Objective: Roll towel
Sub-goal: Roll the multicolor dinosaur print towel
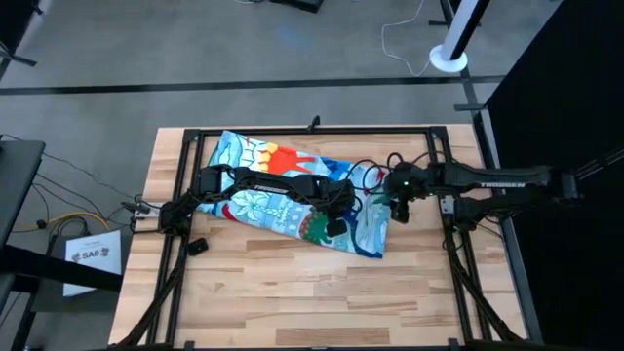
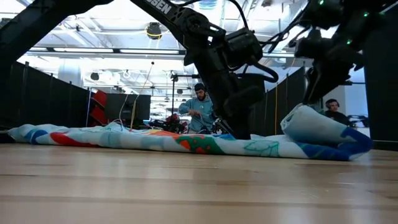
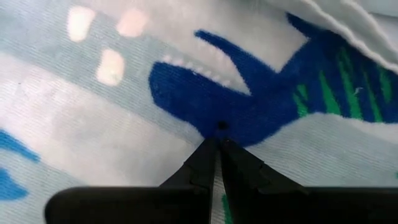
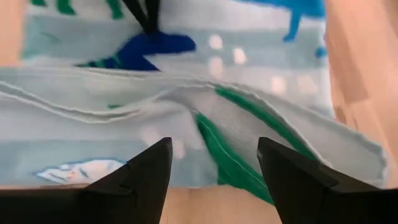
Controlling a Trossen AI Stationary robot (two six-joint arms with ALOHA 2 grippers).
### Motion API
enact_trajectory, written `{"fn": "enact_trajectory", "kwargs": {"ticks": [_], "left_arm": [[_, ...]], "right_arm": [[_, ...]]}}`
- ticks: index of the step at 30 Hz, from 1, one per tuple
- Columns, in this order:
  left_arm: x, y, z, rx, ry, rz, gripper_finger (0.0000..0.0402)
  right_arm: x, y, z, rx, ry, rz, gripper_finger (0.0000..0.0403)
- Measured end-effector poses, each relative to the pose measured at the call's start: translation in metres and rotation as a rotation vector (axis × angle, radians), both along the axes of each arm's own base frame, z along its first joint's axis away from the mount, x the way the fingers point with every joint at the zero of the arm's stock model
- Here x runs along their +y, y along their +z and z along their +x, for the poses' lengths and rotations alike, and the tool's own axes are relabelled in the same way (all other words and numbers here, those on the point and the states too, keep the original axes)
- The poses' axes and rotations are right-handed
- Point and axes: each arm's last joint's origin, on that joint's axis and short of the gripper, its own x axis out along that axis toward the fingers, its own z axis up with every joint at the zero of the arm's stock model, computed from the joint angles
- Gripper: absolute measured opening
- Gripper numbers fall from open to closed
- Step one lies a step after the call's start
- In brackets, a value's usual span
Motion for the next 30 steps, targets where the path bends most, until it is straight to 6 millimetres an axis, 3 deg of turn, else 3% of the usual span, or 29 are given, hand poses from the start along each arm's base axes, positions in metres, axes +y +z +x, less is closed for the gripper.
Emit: {"fn": "enact_trajectory", "kwargs": {"ticks": [5, 10, 14, 18, 24, 30], "left_arm": [[-0.001, 0.004, -0.006, 0.049, 0.022, -0.017, 0.0013], [-0.003, 0.023, -0.014, 0.071, 0.013, -0.016, 0.0013], [-0.001, 0.029, -0.013, 0.031, 0.005, -0.008, 0.0012], [-0.001, 0.028, -0.013, 0.033, 0.009, -0.009, 0.0012], [-0.011, 0.028, -0.012, 0.027, -0.014, -0.008, 0.0012], [-0.033, 0.025, -0.012, 0.029, -0.075, -0.004, 0.0012]], "right_arm": [[-0.016, -0.006, 0.006, 0.076, -0.103, 0.052, 0.0199], [-0.026, 0.019, 0.012, 0.158, -0.132, 0.175, 0.0159], [-0.035, 0.018, 0.008, 0.289, -0.205, 0.306, 0.0094], [-0.041, -0.001, 0.004, 0.399, -0.321, 0.4, 0.0014], [-0.059, -0.037, 0.016, 0.353, -0.412, 0.367, 0.0002], [-0.081, -0.019, 0.039, 0.151, -0.347, 0.153, 0.0]]}}
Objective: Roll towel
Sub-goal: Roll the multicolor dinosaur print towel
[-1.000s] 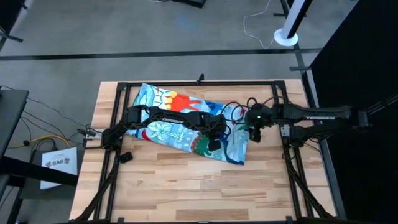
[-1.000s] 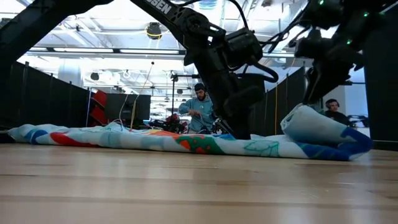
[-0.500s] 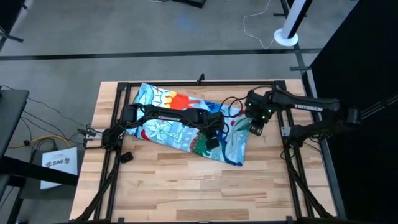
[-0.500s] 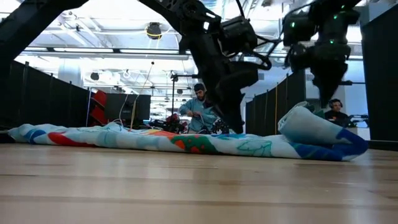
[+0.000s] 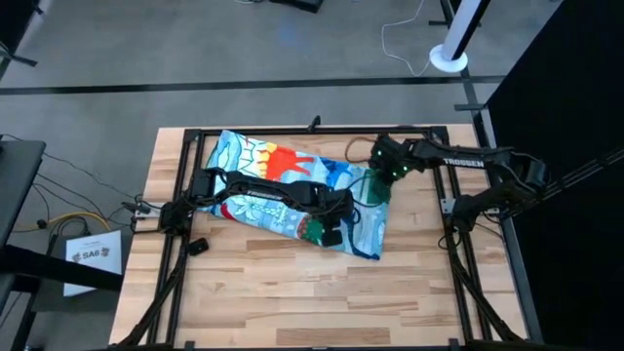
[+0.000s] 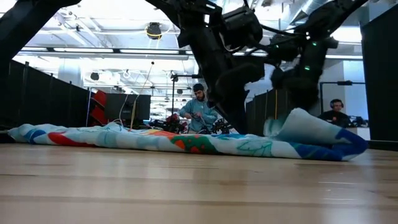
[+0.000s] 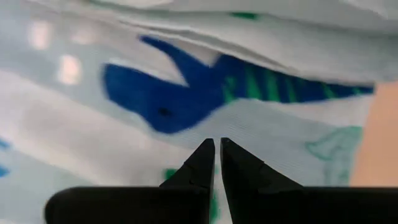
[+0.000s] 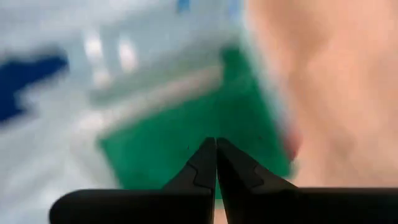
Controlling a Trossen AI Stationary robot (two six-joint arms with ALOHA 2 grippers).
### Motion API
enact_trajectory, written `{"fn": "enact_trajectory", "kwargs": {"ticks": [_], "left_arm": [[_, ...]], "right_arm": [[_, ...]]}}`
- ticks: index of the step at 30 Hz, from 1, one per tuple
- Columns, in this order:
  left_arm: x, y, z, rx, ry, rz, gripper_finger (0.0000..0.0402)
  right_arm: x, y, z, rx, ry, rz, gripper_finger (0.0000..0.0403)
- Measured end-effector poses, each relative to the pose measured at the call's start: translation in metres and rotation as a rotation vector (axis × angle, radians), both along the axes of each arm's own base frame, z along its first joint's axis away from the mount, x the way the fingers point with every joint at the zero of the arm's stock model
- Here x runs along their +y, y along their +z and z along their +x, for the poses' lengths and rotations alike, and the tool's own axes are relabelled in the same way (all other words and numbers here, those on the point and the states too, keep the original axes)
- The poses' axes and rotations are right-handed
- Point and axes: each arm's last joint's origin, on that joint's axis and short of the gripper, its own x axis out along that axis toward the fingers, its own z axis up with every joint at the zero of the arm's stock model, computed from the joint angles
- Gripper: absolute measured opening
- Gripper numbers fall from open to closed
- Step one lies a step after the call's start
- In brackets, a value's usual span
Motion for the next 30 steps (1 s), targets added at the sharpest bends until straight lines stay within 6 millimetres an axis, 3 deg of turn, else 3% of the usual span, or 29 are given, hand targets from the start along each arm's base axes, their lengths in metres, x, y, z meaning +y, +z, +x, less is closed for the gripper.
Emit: {"fn": "enact_trajectory", "kwargs": {"ticks": [5, 11, 15, 19, 25, 30], "left_arm": [[-0.007, -0.01, -0.003, 0.003, 0.004, -0.01, 0.0012], [-0.007, -0.009, -0.002, -0.014, 0.015, -0.014, 0.0012], [-0.007, -0.007, 0.003, -0.068, 0.003, -0.007, 0.0013], [-0.007, -0.007, 0.003, -0.07, 0.003, -0.007, 0.0013], [-0.018, -0.027, 0.002, -0.07, -0.026, -0.002, 0.0013], [-0.023, -0.043, 0.003, -0.084, -0.01, -0.019, 0.0013]], "right_arm": [[-0.017, 0.003, 0.007, -0.005, 0.049, -0.048, 0.0], [-0.009, 0.032, -0.011, 0.091, 0.08, 0.049, 0.0], [-0.008, 0.009, -0.017, 0.151, 0.017, 0.168, 0.0], [-0.009, -0.02, -0.007, 0.146, 0.017, 0.204, 0.0], [-0.019, -0.033, 0.018, 0.043, 0.056, 0.136, 0.0], [-0.034, -0.046, 0.026, 0.031, 0.055, 0.121, 0.0]]}}
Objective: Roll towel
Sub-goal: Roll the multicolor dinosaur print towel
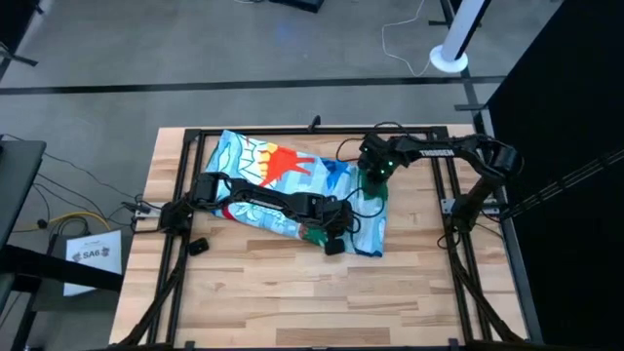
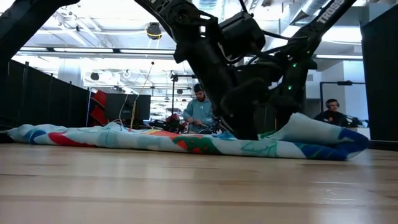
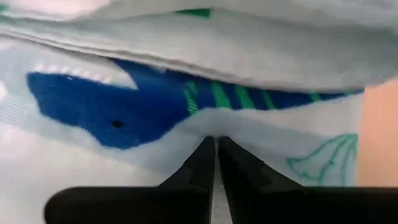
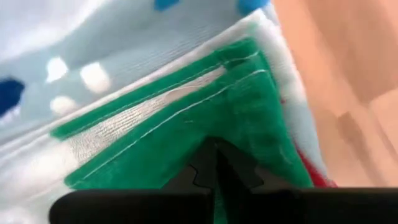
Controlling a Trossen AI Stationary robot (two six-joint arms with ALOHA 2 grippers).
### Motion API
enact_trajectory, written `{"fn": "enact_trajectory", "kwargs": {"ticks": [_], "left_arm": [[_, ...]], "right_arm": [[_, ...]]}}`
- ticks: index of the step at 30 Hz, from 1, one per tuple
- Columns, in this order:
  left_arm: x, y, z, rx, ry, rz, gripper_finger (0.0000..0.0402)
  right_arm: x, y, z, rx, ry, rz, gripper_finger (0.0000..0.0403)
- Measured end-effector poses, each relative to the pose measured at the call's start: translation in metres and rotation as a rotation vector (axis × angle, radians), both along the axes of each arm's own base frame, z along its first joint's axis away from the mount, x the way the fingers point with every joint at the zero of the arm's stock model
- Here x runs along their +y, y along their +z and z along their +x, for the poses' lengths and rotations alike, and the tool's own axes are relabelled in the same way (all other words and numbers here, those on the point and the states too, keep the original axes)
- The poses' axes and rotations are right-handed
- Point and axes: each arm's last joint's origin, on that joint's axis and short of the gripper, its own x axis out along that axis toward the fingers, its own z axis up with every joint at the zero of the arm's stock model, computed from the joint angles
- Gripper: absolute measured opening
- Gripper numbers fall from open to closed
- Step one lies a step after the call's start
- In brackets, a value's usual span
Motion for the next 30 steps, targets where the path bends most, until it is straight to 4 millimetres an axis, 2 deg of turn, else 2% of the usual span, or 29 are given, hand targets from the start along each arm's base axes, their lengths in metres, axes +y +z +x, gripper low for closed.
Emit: {"fn": "enact_trajectory", "kwargs": {"ticks": [3, 6, 8, 13, 16, 20, 23, 27, 30], "left_arm": [[-0.003, -0.004, 0.001, -0.02, 0.013, -0.002, 0.0013], [-0.005, -0.006, 0.003, -0.047, 0.011, -0.006, 0.0013], [-0.005, -0.006, 0.003, -0.053, 0.011, -0.006, 0.0013], [-0.005, -0.007, 0.003, -0.052, 0.026, -0.012, 0.0013], [-0.004, -0.007, 0.003, -0.055, 0.027, -0.011, 0.0013], [-0.004, -0.006, 0.004, -0.063, 0.027, -0.011, 0.0013], [-0.005, -0.007, 0.004, -0.063, 0.025, -0.009, 0.0013], [-0.005, -0.007, 0.004, -0.057, 0.019, -0.005, 0.0013], [-0.005, -0.007, 0.003, -0.054, 0.021, -0.006, 0.0013]], "right_arm": [[-0.005, 0.006, 0.001, -0.012, 0.009, -0.022, 0.0], [-0.007, 0.027, 0.0, -0.032, 0.027, -0.051, 0.0], [-0.004, 0.037, -0.005, -0.024, 0.041, -0.037, 0.0], [0.01, 0.042, -0.019, 0.097, 0.084, 0.052, 0.0], [0.016, 0.033, -0.018, 0.098, 0.114, 0.05, 0.0], [0.015, 0.01, -0.005, 0.036, 0.11, 0.013, 0.0], [0.011, 0.001, 0.007, -0.014, 0.117, -0.017, 0.0], [0.006, 0.0, 0.015, -0.081, 0.108, -0.057, 0.0], [0.002, 0.008, 0.014, -0.101, 0.083, -0.067, 0.0]]}}
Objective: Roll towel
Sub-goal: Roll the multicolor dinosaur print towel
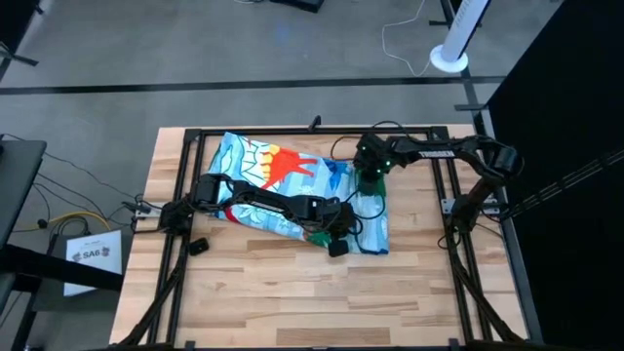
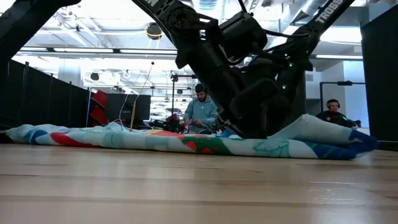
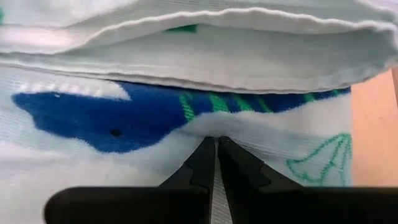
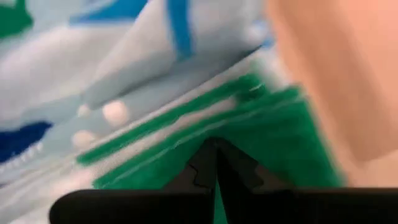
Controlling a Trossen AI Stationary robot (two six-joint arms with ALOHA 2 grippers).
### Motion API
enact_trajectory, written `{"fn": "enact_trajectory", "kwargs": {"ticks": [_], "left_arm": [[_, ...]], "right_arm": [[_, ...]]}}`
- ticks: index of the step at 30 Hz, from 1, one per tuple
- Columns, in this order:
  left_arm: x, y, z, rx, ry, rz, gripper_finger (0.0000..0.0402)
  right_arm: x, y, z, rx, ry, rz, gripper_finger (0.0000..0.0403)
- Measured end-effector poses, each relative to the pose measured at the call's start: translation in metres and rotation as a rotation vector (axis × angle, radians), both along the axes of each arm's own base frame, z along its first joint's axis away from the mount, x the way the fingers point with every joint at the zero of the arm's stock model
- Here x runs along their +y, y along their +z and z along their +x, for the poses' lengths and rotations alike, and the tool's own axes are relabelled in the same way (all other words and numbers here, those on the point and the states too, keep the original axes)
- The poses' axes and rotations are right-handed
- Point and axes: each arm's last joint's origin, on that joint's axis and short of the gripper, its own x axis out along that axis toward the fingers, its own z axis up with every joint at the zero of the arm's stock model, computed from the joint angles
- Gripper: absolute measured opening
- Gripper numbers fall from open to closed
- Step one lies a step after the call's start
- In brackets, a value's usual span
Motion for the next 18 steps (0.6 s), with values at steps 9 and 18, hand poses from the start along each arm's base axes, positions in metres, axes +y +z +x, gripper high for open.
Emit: {"fn": "enact_trajectory", "kwargs": {"ticks": [9, 18], "left_arm": [[0.001, 0.0, 0.0, 0.004, 0.008, -0.005, 0.0013], [0.001, 0.0, 0.0, -0.003, -0.004, 0.009, 0.0013]], "right_arm": [[0.026, 0.048, -0.034, 0.043, -0.016, 0.094, 0.0], [0.079, 0.0, -0.017, 0.027, 0.013, 0.156, 0.0]]}}
